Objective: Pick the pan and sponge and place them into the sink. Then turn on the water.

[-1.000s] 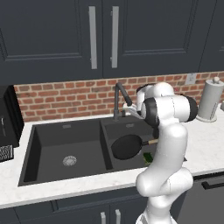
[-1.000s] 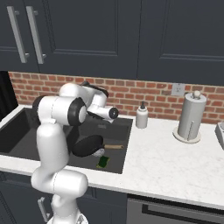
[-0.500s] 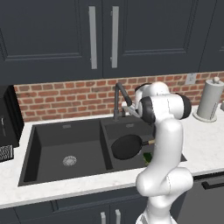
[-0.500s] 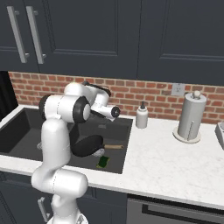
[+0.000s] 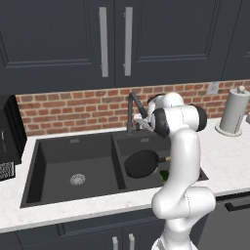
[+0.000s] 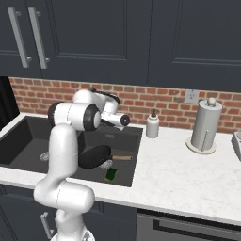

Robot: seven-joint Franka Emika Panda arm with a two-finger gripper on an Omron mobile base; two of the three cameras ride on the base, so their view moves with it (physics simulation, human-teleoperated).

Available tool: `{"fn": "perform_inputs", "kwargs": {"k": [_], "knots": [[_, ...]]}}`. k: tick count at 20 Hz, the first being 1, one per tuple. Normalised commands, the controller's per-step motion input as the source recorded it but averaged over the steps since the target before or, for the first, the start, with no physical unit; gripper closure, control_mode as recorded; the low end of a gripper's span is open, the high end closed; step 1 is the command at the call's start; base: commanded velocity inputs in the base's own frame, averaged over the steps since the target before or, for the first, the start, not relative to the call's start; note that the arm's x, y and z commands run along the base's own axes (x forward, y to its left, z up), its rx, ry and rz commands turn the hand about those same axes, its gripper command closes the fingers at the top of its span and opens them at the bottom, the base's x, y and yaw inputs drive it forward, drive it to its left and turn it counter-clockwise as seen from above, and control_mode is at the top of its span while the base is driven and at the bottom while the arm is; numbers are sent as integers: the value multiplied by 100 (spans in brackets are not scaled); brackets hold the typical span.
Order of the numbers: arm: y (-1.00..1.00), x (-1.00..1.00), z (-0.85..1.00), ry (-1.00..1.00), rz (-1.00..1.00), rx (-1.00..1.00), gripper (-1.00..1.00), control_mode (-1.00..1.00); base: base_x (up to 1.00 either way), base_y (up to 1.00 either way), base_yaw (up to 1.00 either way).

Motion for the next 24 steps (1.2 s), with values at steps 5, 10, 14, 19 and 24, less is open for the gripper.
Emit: {"fn": "perform_inputs", "kwargs": {"k": [5, 10, 14, 19, 24], "knots": [[4, 26, -17, 1, 0, 0, -100, -100, 0, 0, 0], [3, 23, -16, 1, 0, 0, 100, -100, 0, 0, 0], [2, 25, -20, 0, 0, 0, 100, -100, 0, 0, 0], [0, 23, -10, 0, 0, 0, 100, -100, 0, 0, 0], [0, 16, -1, 0, 0, 3, 100, -100, 0, 0, 0]]}}
